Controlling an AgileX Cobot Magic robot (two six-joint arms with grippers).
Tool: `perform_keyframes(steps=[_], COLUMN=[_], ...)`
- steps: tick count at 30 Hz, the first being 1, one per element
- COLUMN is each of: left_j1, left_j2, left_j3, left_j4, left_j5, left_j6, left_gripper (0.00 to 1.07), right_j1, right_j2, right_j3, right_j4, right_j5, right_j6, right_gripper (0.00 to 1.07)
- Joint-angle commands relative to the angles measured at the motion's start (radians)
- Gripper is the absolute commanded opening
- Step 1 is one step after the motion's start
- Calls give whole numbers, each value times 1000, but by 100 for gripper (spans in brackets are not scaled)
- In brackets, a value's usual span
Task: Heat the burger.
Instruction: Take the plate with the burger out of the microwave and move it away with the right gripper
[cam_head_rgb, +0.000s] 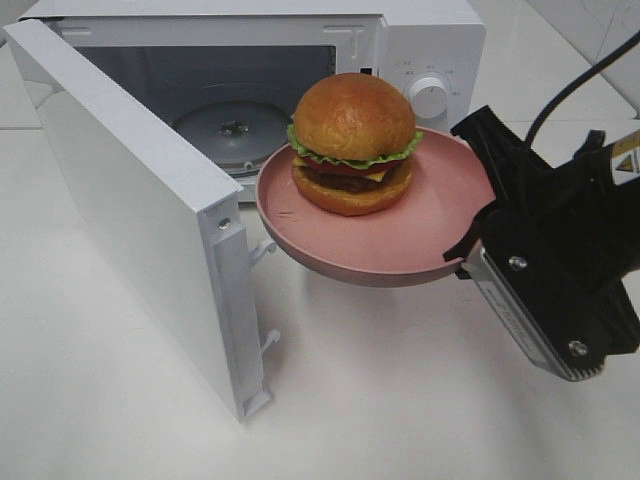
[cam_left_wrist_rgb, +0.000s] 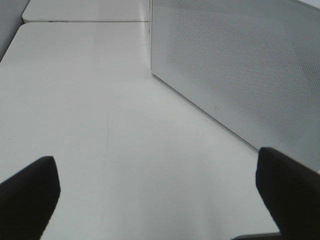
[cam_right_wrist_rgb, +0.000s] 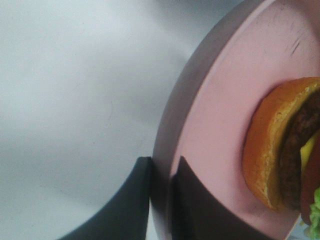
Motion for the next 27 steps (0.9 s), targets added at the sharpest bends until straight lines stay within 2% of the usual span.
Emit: perform_keyframes(steps=[1, 8, 13, 22, 27], left_j1=[2, 2, 2, 2, 2], left_j2=[-17, -17, -17, -17, -17], left_j3=[-1, -1, -1, -1, -1], left_j4=[-6, -6, -6, -6, -6], left_j5=[2, 2, 2, 2, 2], left_j6=[-5, -5, -5, -5, -5], left_gripper=[100, 100, 100, 100, 100], right_j1=[-5, -5, -5, -5, -5], right_j2=[-81, -219, -318, -404, -407], right_j3=[31, 119, 166, 181, 181], right_j4=[-18, -70, -216, -369, -482], right_j5=[-26, 1, 57, 125, 183], right_j6=[31, 129, 309, 548, 766], right_gripper=[0, 0, 0, 0, 0])
